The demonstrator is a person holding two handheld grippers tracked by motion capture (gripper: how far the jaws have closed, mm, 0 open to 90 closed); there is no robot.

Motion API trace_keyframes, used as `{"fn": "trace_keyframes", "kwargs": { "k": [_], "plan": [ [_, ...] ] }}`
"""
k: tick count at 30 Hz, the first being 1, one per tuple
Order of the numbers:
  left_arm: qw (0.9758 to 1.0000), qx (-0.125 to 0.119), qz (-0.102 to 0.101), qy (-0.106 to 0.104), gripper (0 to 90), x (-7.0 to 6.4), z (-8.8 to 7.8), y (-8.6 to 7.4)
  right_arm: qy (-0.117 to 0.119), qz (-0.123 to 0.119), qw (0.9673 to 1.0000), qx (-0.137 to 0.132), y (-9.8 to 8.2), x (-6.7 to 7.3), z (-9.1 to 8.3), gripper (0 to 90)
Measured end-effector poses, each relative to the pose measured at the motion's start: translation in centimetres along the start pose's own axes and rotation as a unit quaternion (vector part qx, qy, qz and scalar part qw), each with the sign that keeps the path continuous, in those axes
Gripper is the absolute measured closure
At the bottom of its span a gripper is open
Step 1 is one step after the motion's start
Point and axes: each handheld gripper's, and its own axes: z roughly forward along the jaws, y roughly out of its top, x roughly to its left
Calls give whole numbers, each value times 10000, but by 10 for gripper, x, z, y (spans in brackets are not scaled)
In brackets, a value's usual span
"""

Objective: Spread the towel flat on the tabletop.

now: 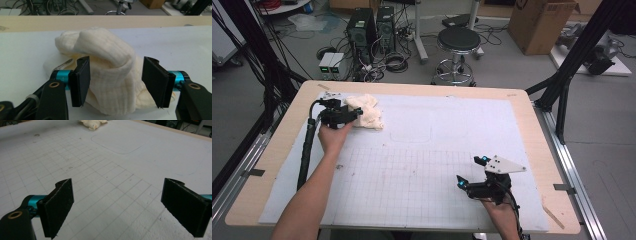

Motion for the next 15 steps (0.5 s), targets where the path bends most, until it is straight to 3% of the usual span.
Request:
{"fn": "trace_keyframes", "kwargs": {
  "k": [2, 7, 8, 15],
  "plan": [
    [9999, 31, 40, 119, 452, -1, 5, -3, 1, 3, 10000, -33, 0, 0, 0, 105],
    [9998, 47, -91, 143, 589, 1, 12, -6, -5, 32, 10000, -43, -1, -1, -2, 106],
    [9998, 51, -124, 125, 661, 2, 13, -6, -5, 46, 10000, -37, -1, -2, -2, 105],
    [9997, 32, -15, 238, 824, 4, 3, -2, 5, 53, 10000, -81, -1, -2, -3, 105]
  ]
}}
